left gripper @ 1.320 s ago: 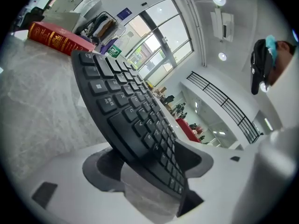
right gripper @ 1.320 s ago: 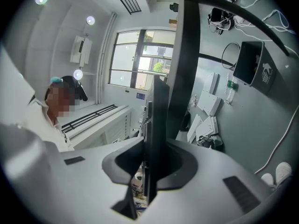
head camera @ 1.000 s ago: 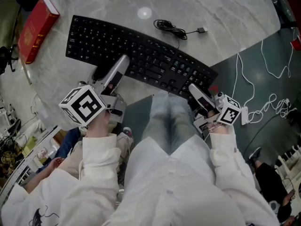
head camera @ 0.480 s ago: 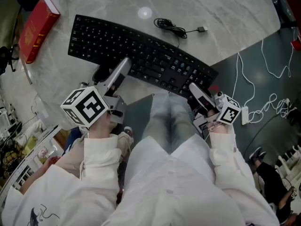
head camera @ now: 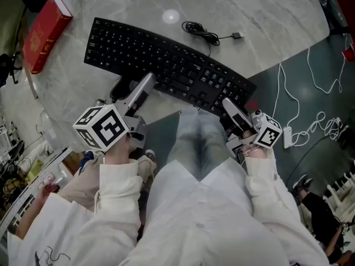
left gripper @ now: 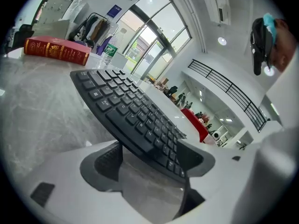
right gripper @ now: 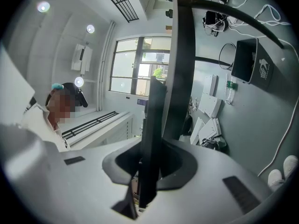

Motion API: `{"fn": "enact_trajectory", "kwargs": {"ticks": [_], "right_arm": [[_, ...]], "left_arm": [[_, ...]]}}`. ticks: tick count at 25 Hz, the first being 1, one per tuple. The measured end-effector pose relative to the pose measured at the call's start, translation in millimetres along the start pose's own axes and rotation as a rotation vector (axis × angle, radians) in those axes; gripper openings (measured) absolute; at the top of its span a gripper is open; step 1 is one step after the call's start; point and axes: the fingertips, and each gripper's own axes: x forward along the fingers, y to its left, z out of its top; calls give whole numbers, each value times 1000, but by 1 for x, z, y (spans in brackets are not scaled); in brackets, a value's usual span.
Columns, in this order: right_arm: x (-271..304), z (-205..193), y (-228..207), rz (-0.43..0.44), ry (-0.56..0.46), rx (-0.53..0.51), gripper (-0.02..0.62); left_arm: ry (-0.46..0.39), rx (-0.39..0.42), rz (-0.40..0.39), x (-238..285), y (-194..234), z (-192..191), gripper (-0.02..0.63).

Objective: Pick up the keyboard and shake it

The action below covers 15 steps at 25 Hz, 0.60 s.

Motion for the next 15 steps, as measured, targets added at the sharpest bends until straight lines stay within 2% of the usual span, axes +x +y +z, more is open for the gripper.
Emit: {"fn": "enact_trajectory", "kwargs": {"ticks": [15], "right_arm": [[0, 1, 7, -4, -12, 8, 92]], "left_arm": [[-20, -38, 16, -16, 0, -9, 351]]}}
